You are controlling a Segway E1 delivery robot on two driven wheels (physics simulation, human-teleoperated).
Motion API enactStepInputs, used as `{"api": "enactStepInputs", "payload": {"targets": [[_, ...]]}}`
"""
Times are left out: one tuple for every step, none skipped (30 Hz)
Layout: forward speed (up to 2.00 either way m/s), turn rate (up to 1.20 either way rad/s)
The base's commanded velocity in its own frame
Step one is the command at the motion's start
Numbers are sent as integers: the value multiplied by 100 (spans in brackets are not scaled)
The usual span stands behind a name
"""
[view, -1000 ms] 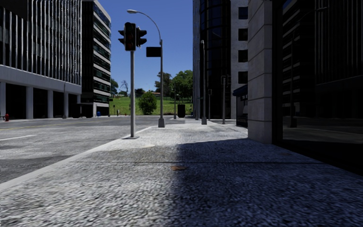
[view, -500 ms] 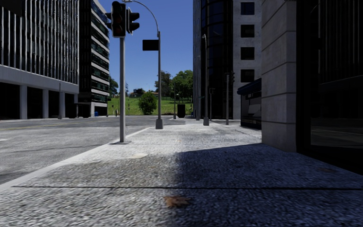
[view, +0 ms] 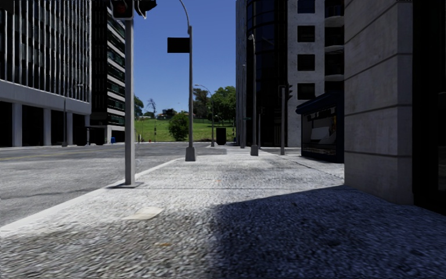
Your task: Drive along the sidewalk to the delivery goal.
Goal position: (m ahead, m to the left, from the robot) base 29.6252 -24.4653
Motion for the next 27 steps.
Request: {"api": "enactStepInputs", "payload": {"targets": [[200,-23],[200,-23],[200,-23],[200,-23],[200,-23],[200,-23],[200,-23],[200,-23],[200,-23],[200,-23],[200,-23],[200,-23],[200,-23],[200,-23],[200,-23],[200,-23],[200,-23],[200,-17],[200,0],[200,0],[200,0],[200,0],[200,0],[200,0],[200,0],[200,0],[200,0]]}}
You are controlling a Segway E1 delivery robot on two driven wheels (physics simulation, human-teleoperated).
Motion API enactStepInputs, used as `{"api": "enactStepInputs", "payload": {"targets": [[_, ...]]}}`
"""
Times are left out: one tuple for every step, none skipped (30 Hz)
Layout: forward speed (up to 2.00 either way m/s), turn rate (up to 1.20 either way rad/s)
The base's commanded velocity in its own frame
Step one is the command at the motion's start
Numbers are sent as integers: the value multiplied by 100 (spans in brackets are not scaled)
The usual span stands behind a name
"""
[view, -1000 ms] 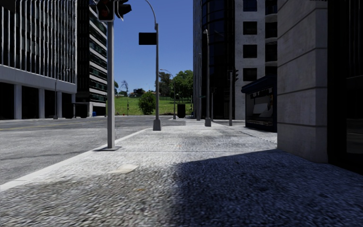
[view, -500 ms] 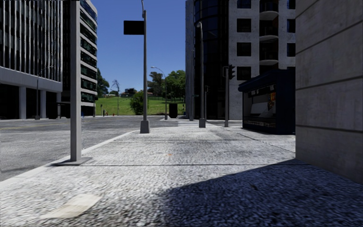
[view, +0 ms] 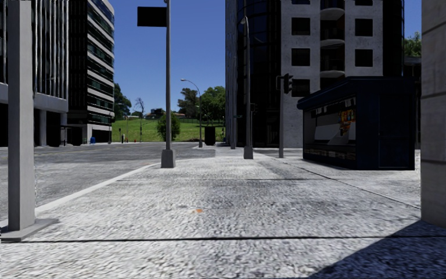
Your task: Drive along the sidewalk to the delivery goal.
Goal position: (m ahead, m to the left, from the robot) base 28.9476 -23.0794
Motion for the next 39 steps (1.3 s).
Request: {"api": "enactStepInputs", "payload": {"targets": [[200,0],[200,0],[200,0],[200,0],[200,0],[200,0],[200,0],[200,0],[200,0],[200,0],[200,0],[200,0],[200,0],[200,0],[200,0],[200,0],[200,0],[200,0],[200,0],[200,0],[200,0],[200,0],[200,0],[200,0],[200,0],[200,0],[200,0],[200,0],[200,0],[200,0],[200,0],[200,0],[200,0],[200,0],[200,0],[200,0],[200,0],[200,0],[200,0]]}}
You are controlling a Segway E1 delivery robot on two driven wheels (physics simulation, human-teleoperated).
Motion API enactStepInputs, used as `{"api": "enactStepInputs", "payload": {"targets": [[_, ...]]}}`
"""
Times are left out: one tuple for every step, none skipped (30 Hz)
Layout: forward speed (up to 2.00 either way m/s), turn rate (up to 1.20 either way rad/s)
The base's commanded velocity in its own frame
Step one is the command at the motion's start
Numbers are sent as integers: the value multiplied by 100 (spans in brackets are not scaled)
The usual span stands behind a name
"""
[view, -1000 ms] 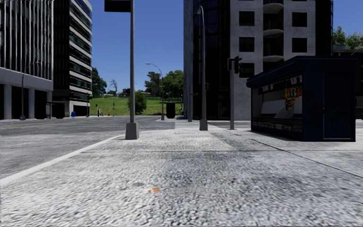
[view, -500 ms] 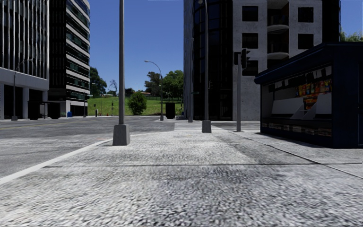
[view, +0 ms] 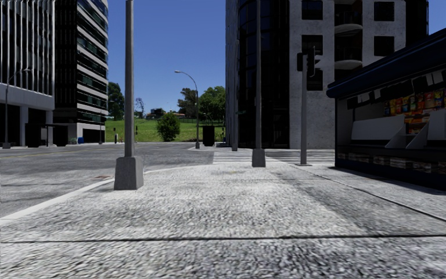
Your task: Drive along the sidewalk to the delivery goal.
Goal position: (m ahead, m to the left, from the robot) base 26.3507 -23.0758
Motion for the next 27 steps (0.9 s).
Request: {"api": "enactStepInputs", "payload": {"targets": [[200,0],[200,0],[200,0],[200,0],[200,0],[200,0],[200,0],[200,0],[200,0],[200,0],[200,0],[200,0],[200,0],[200,0],[200,0],[200,0],[200,0],[200,0],[200,0],[200,0],[200,0],[200,0],[200,0],[200,0],[200,0],[200,0],[200,0]]}}
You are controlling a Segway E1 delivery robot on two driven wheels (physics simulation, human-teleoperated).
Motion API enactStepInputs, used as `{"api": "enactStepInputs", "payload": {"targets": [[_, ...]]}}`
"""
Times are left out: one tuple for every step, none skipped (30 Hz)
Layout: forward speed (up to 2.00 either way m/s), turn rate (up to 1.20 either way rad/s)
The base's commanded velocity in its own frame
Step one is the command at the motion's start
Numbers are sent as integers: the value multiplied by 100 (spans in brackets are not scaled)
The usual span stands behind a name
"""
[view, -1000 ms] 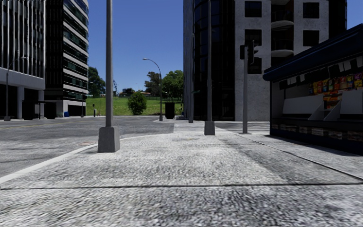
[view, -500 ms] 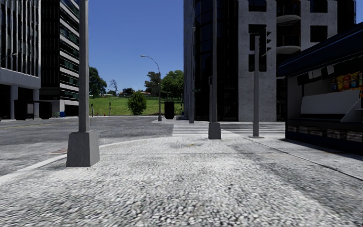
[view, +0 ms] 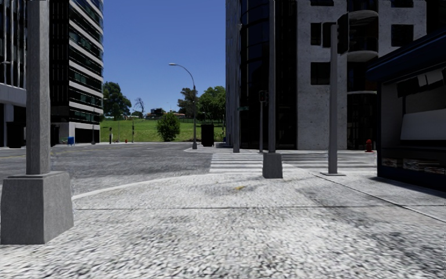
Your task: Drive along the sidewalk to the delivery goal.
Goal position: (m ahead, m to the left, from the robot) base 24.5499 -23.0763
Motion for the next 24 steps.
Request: {"api": "enactStepInputs", "payload": {"targets": [[200,0],[200,0],[200,0],[200,0],[200,0],[200,0],[200,0],[200,0],[200,0],[200,0],[200,0],[200,0],[200,0],[200,0],[200,0],[200,0],[200,0],[200,0],[200,0],[200,0],[200,0],[200,0],[200,0],[200,0]]}}
